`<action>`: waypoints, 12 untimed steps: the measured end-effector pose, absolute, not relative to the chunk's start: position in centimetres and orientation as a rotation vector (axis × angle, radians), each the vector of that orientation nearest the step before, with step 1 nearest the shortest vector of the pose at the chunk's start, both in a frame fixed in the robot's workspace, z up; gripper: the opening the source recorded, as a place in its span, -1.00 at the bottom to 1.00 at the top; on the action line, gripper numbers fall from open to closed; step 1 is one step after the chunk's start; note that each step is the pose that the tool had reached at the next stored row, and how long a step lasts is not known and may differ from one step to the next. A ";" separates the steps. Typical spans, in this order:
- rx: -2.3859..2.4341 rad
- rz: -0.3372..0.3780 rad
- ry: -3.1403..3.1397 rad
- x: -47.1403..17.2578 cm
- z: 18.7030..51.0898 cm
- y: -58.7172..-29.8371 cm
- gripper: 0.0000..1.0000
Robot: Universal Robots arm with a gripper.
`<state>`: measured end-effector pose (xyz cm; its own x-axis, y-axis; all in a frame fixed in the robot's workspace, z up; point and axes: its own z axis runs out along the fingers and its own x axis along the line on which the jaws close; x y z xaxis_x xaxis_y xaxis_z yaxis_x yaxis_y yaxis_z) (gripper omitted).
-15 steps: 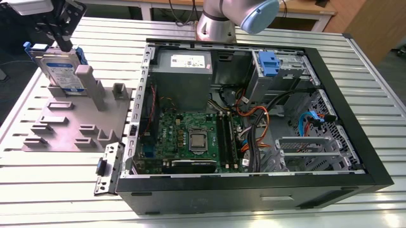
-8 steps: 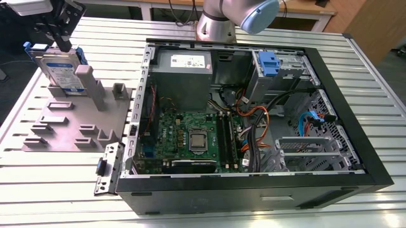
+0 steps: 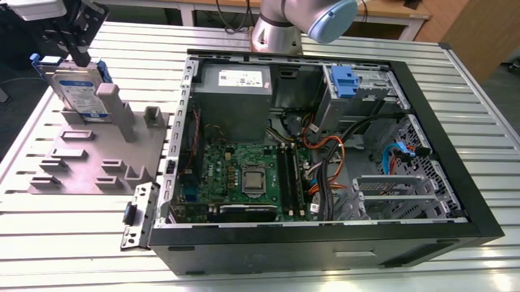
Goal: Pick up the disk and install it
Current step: 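Reach for the disk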
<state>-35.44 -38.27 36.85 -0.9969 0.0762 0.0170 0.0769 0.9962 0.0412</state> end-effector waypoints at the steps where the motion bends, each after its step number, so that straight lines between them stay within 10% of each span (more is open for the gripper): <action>1: -0.120 -0.065 -3.123 -35.5 36.8 -38.3 -0.79; 12: -0.120 -0.064 -3.109 -35.6 36.8 -38.3 -0.79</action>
